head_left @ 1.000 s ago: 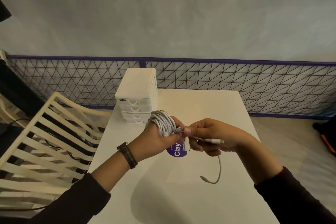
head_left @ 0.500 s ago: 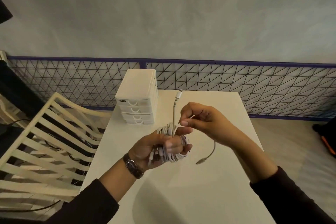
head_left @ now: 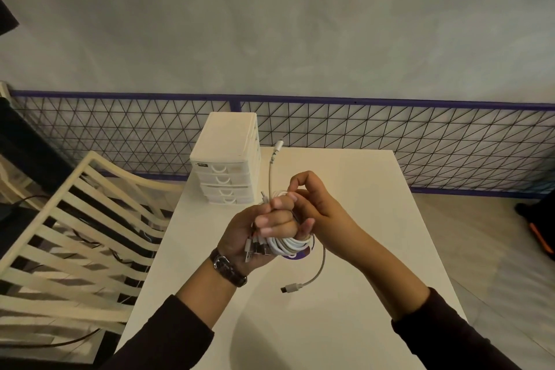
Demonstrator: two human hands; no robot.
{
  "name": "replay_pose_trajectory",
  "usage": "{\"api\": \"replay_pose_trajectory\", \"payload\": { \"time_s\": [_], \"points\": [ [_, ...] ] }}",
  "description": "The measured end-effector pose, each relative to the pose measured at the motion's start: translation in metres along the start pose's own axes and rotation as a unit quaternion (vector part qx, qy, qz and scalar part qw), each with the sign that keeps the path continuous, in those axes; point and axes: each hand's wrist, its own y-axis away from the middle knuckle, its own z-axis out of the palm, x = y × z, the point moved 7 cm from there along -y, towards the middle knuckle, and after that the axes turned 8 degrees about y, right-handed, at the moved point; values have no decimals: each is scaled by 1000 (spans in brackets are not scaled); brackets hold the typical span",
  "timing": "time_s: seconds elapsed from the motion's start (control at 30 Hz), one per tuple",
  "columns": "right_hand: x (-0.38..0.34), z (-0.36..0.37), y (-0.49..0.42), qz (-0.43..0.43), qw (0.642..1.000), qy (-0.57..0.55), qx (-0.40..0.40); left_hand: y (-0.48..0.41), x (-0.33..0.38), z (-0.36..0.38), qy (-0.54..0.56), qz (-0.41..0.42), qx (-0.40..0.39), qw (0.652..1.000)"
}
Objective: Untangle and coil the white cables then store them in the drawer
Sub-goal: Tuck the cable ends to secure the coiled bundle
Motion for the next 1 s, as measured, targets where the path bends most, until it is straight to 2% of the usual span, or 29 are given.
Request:
{"api": "replay_pose_trajectory", "payload": {
  "time_s": [0.13,0.23,0.37,0.5,0.57,0.7,0.77,0.83,1.0],
  "points": [
    [6,-4,-1,0,999,-4,45,-5,2,-4,-21,-23,-19,999],
    [6,-8,-1,0,998,-22,64,-9,-6,7,10,-89,-52,995],
    [1,-13,2,-13,997,-34,70,-7,2,8,-56,-91,-41,993],
    [-2,-14,4,-24,997,-38,67,-6,1,13,-65,-110,-58,990],
    [-4,-14,3,-16,998,-32,53,-6,5,16,-54,-89,-66,992],
    [-8,-16,2,-11,999,6,34,-7,11,14,-102,-39,-51,993],
    [-5,-17,3,-9,999,4,50,-9,2,19,-68,-83,-76,991],
    [-1,-17,4,-4,997,7,75,-10,1,17,-94,-106,-29,989],
    [-2,-22,6,0,990,58,132,-11,9,11,-169,-106,31,979]
  ]
}}
